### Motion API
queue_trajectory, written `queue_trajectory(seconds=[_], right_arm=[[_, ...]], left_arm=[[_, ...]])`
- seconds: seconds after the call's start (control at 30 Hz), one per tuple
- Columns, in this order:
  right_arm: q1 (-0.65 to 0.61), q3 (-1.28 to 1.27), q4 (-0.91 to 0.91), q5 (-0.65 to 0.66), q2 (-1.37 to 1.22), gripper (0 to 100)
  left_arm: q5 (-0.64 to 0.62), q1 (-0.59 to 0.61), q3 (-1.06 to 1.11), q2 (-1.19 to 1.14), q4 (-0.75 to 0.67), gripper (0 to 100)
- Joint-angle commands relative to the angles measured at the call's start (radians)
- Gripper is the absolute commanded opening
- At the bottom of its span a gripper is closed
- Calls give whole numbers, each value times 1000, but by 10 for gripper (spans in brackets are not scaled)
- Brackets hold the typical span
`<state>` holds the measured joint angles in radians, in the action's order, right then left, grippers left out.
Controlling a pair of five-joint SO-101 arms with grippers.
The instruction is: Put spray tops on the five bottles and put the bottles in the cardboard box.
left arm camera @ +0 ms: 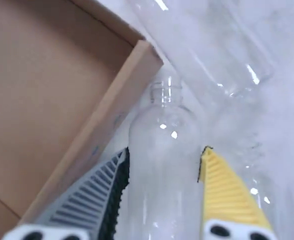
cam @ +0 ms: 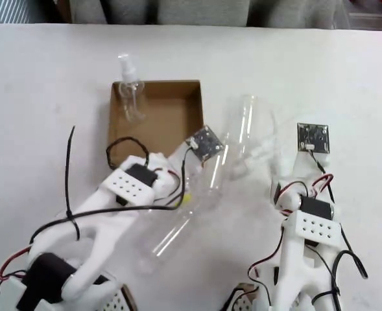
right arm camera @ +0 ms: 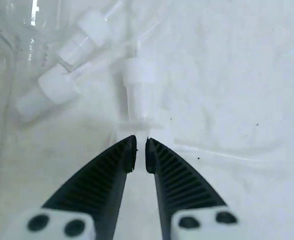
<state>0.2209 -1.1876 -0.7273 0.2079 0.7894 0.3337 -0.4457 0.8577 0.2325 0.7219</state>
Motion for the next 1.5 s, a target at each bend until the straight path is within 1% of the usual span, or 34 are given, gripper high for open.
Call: queue_trajectory(seconds=[0.0,0.13,0.33,0.4,0.5,0.77,0.83,0.93,1.2,1.37,1.47], right_arm=[[10,6,18,-2,18,20],[10,5,18,-2,18,20],[10,5,18,-2,18,20],[10,5,18,-2,18,20],[10,5,18,-2,18,20],[10,5,18,-2,18,20],[10,5,18,-2,18,20],[10,5,18,-2,18,20],[10,3,18,-2,18,20],[10,3,18,-2,18,20],[10,3,18,-2,18,20]], left_arm=[[-48,-19,-75,-68,0,230],[-49,-19,-137,-114,78,229],[-49,-19,-126,-120,86,225],[-46,-19,-109,-119,100,202],[-40,-19,-109,-119,155,165],[-38,19,-91,-119,299,169],[-26,53,-66,-116,298,169],[29,117,-28,-51,299,169],[117,302,146,323,307,170],[181,395,193,498,413,170],[203,476,196,565,443,179]])
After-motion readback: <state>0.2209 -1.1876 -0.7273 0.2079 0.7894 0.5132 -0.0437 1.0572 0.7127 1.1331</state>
